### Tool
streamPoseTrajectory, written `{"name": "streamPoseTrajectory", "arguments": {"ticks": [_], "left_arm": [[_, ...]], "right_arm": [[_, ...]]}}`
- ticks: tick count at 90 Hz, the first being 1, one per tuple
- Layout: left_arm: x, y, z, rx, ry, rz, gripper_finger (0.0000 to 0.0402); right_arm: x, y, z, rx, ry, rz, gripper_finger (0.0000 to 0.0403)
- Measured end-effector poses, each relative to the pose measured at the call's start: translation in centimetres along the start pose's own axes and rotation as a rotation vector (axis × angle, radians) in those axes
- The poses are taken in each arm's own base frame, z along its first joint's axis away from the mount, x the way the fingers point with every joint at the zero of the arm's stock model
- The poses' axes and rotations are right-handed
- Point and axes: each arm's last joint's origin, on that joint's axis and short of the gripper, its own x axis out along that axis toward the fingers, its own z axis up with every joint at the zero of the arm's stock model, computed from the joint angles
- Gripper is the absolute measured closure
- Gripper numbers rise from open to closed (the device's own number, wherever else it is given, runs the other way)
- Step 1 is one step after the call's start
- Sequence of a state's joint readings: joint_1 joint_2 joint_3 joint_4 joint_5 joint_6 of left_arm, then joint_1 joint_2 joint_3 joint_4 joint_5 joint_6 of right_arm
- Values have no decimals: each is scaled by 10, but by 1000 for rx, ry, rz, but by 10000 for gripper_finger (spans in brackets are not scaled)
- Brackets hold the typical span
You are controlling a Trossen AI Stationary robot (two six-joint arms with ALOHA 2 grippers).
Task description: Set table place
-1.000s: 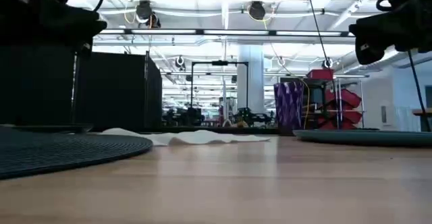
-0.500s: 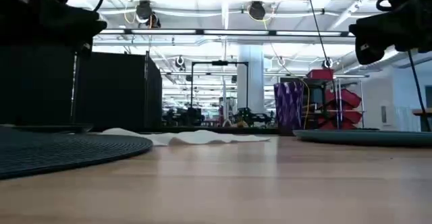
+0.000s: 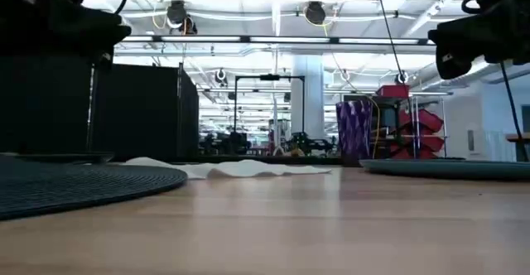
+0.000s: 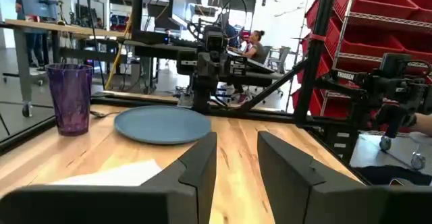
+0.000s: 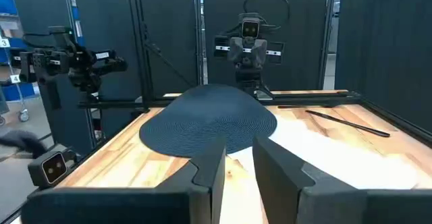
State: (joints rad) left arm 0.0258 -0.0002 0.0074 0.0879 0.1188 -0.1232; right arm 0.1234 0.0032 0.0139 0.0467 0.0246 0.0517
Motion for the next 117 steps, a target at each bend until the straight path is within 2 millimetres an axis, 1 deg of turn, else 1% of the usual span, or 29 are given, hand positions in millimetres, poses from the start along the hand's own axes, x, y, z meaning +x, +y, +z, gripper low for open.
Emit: {"name": "streamPoseTrajectory", "arguments": {"ticks": [88,98,104,117], "left_arm": [[0,0,1,1,-11,-1,309],[0,0,1,0,-13,17,309],[0,1,1,-31,-14,25,309],[0,4,2,-77,-37,137,309]], "right_arm": [[0,0,1,-2,-8,0,342],[0,0,1,-2,-10,0,342],[0,0,2,-2,-16,1,342],[0,0,6,13,-64,-13,342]]}}
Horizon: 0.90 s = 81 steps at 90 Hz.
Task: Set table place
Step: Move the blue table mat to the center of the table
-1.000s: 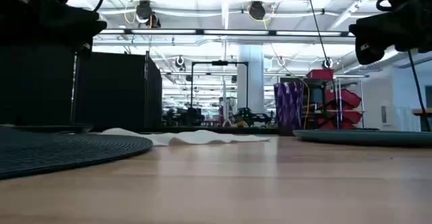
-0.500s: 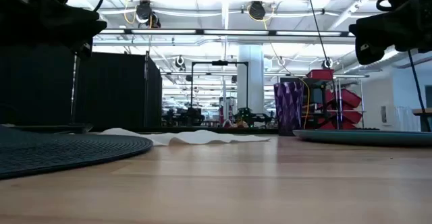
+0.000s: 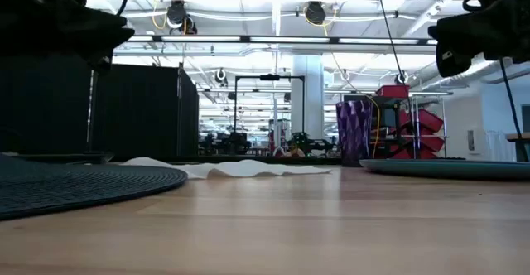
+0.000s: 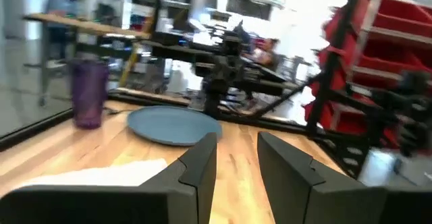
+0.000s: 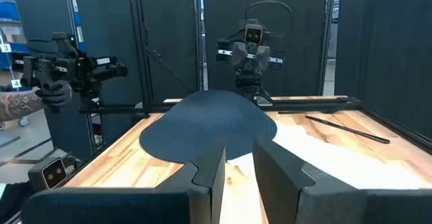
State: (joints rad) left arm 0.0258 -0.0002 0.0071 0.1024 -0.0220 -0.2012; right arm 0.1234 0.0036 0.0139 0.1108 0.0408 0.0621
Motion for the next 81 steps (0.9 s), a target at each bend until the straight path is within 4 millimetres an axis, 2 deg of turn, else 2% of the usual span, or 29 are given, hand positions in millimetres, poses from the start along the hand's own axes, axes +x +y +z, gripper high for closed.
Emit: {"name": "streamPoseTrajectory", "arguments": {"ticks": [17,28,47,64,72,81], "left_arm": [[-1,-2,17,42,-185,25,309],[-2,-2,29,78,-315,79,309],[4,-2,40,117,-311,166,309],[15,-11,85,207,-332,213,309],[22,-16,113,267,-337,248,309],[34,-21,143,315,-281,312,309]], "right_arm": [[-1,0,13,-4,-137,-24,342],[-3,-3,24,61,-259,-140,342],[-4,-9,32,-45,-330,-305,342],[-1,-15,47,-108,-334,-386,342],[3,-17,64,-218,-327,-436,342],[10,-19,94,-244,-351,-471,342]]}}
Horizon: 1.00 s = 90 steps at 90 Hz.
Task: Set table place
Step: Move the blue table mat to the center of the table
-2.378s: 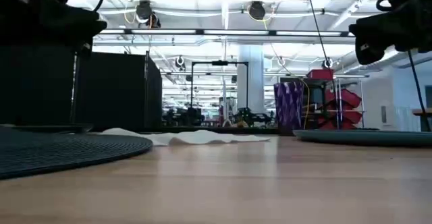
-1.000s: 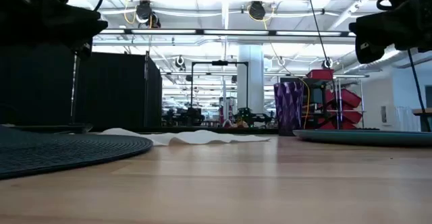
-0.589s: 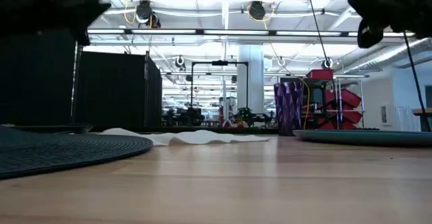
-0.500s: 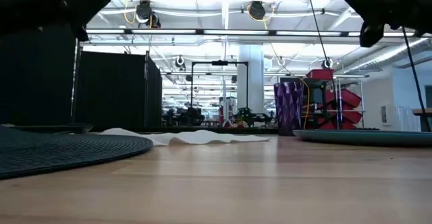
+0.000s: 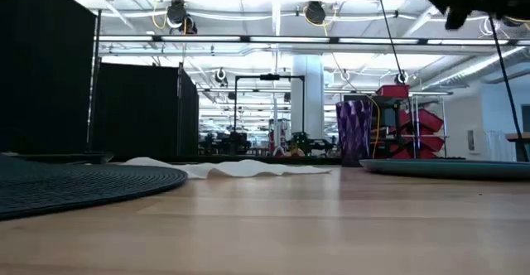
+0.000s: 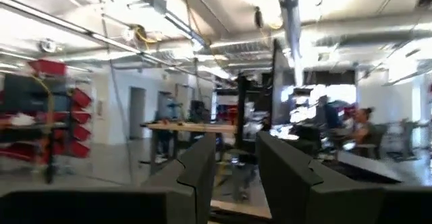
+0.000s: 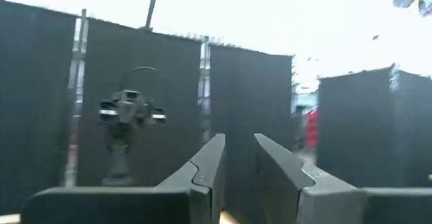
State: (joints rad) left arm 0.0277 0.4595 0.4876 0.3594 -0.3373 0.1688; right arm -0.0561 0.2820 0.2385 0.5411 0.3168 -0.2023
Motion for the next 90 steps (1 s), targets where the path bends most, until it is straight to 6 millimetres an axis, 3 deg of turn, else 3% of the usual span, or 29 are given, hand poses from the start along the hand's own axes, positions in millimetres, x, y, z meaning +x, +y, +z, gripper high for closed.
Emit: {"name": "streamPoseTrajectory", "arguments": {"ticks": [17,31,47,59,74,90], "left_arm": [[36,-4,45,146,158,8,309],[57,-5,65,227,318,6,309],[64,-3,61,236,557,15,309],[55,-1,46,185,757,36,309],[39,2,31,92,956,97,309],[20,6,24,-7,1119,198,309]], "right_arm": [[56,1,43,-105,131,-23,342],[112,8,49,-184,364,49,342],[167,19,29,-202,604,190,342],[200,25,9,-224,733,215,342],[232,34,-20,-279,791,246,342],[252,48,-57,-256,859,262,342]]}}
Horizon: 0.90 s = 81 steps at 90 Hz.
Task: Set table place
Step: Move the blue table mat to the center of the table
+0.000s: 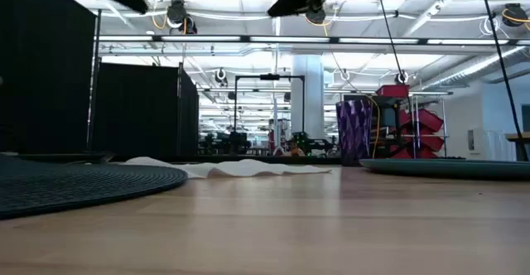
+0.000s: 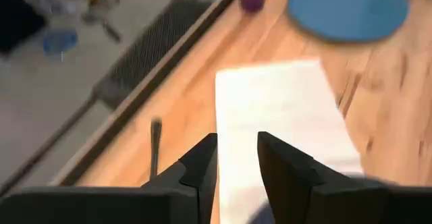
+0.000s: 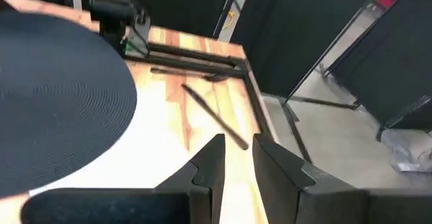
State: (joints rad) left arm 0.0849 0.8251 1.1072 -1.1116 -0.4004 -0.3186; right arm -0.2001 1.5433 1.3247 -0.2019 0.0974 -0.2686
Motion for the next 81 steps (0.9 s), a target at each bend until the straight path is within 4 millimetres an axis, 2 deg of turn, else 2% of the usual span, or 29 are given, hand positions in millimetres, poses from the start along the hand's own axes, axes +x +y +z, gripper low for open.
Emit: {"name": "streamPoseTrajectory", "arguments": {"ticks": [23,40,65,74,81], "left_arm": [[5,1,-25,-100,205,42,309],[24,-9,-51,-152,362,6,309],[55,-17,-97,-195,523,97,309],[62,-27,-96,-211,487,16,311],[67,-30,-105,-191,533,8,311]], "right_arm": [[46,19,-26,125,98,184,342],[68,43,-39,150,145,254,342],[80,69,-43,181,138,295,342],[78,78,-41,177,132,314,342],[77,83,-40,197,137,325,342]]}}
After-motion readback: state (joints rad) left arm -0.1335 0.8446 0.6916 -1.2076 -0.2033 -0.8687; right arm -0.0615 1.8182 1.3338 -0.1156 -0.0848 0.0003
